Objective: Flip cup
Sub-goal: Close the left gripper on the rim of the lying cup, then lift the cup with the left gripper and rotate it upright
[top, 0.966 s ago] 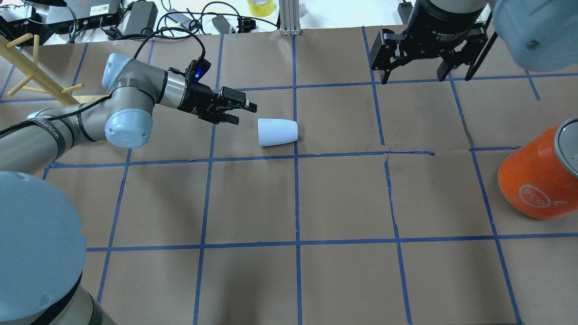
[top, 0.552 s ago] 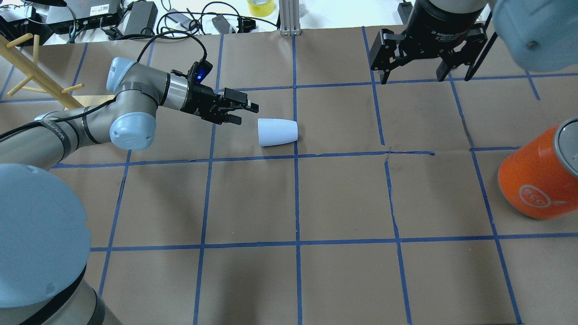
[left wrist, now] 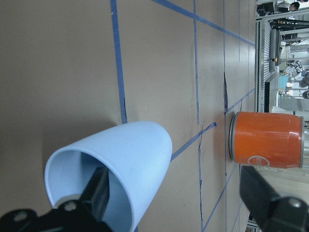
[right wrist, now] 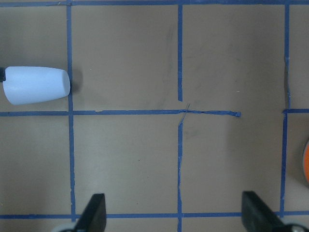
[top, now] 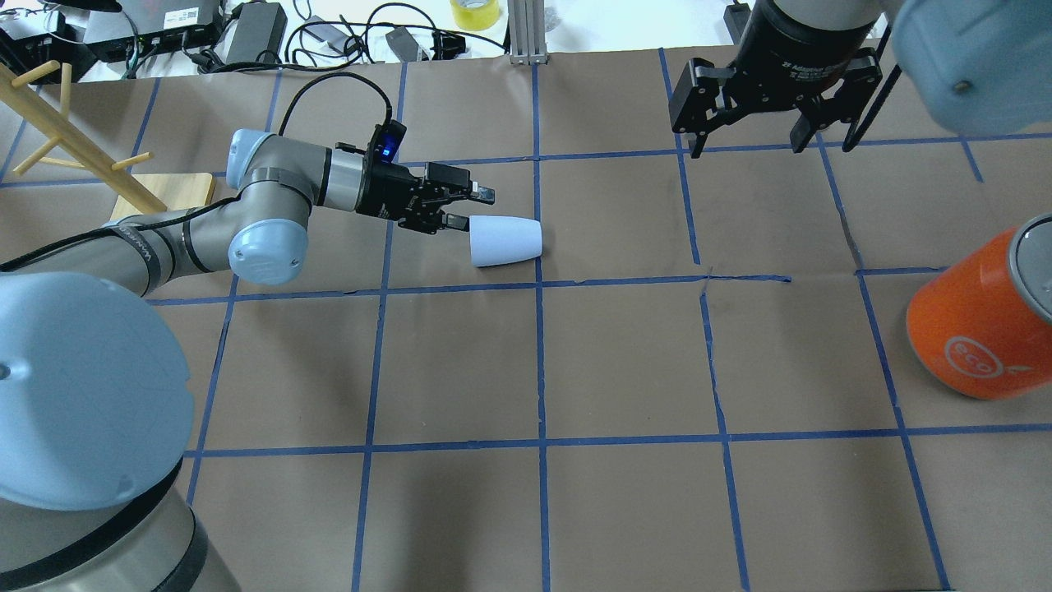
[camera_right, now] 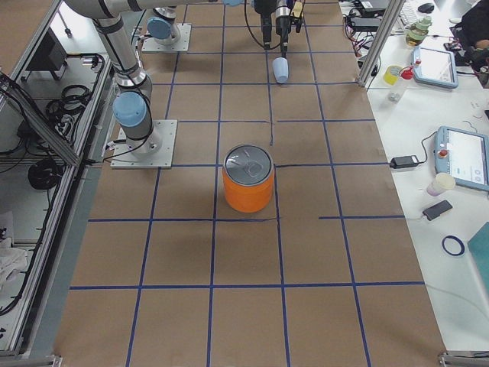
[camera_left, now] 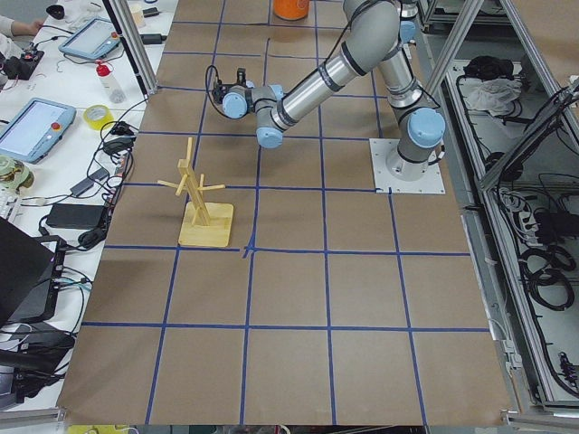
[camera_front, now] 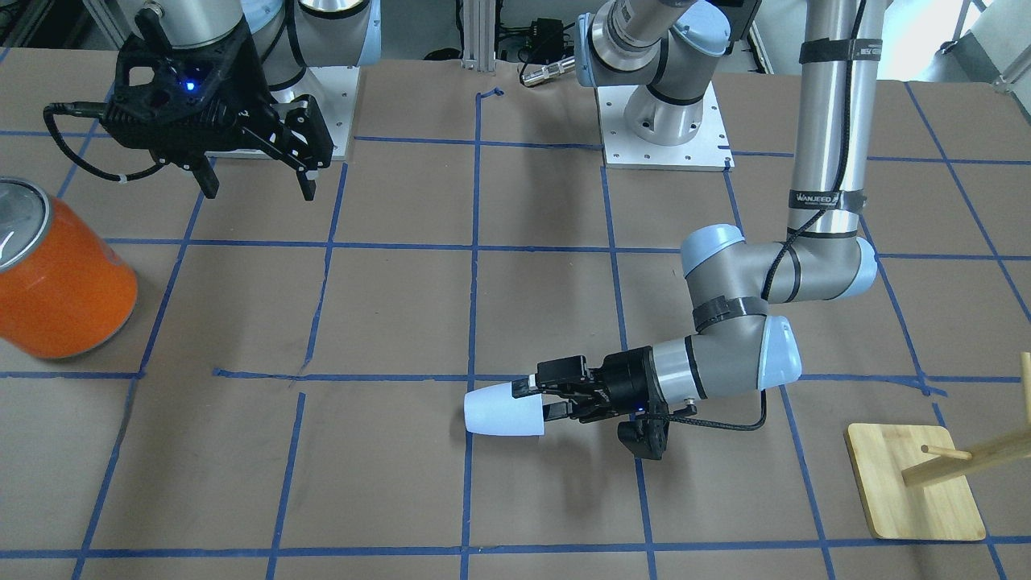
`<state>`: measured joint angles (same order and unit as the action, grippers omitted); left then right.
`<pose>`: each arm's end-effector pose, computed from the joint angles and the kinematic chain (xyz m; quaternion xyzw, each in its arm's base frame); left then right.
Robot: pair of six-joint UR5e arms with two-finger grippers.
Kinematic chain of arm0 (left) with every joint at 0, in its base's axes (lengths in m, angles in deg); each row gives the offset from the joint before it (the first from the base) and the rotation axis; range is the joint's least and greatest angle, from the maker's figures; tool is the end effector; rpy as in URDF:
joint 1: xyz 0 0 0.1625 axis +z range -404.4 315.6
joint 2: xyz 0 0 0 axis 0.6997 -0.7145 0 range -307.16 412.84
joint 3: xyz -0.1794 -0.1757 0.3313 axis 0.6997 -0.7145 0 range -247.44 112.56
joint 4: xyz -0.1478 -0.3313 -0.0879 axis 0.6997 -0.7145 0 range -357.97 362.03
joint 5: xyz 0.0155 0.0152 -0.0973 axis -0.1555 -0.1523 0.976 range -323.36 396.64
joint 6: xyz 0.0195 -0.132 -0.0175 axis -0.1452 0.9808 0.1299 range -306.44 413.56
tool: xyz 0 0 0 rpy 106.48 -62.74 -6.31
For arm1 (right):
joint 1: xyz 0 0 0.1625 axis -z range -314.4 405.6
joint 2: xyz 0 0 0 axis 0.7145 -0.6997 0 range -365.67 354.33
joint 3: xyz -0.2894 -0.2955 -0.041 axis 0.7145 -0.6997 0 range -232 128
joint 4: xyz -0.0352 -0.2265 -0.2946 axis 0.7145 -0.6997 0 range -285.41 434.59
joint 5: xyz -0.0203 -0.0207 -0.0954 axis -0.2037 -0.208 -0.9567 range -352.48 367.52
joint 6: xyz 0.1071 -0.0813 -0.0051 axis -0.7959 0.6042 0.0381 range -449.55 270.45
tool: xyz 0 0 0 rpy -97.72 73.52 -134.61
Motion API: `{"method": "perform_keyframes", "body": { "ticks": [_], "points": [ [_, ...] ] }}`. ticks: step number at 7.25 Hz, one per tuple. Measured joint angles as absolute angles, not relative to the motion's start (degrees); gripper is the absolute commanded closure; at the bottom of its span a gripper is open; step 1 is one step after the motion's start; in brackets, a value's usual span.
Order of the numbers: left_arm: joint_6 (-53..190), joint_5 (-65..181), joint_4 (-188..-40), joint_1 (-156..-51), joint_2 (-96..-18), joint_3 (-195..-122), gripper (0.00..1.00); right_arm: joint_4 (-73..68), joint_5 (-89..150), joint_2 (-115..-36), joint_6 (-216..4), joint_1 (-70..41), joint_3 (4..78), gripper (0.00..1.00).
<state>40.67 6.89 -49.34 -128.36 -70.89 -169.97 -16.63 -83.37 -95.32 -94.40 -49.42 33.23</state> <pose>-0.1896 -0.5851 0.1769 -0.0182 -0.8635 0.0256 0.5034 0.1712 -0.4493 0.4809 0.0011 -0.9988 0.0497 0.0035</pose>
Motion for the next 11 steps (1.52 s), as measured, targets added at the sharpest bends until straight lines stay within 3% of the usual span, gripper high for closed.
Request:
{"method": "perform_keyframes", "body": {
  "ticks": [1, 2, 3, 7, 8, 10, 11],
  "points": [
    [40.7, 6.8, -49.3, -128.4, -71.4, -170.2, 0.05, -16.6, -83.4, -95.3, -94.4, -49.4, 33.2, 0.0],
    [40.8, 6.8, -49.3, -128.4, -71.7, -170.5, 0.15, -16.6, -83.4, -95.3, -94.4, -49.4, 33.2, 0.0],
    [41.6, 6.8, -49.3, -128.4, -71.9, -170.7, 0.35, -16.6, -83.4, -95.3, -94.4, -49.4, 33.3, 0.0],
    [46.9, 6.8, -49.2, -128.9, -72.0, -170.8, 0.73, -16.7, -83.5, -95.3, -94.1, -49.4, 33.3, 0.0],
    [47.2, 6.9, -49.2, -128.9, -71.9, -170.6, 0.88, -16.9, -83.6, -95.3, -94.1, -49.3, 33.2, 0.0],
    [48.8, 7.2, -49.2, -128.9, -71.3, -170.1, 1.0, -17.1, -83.6, -95.3, -94.0, -49.2, 33.3, 0.0],
    [49.5, 7.3, -49.2, -129.0, -70.9, -170.0, 1.0, -17.2, -83.6, -95.3, -94.0, -49.2, 33.2, 0.0]
  ]
}}
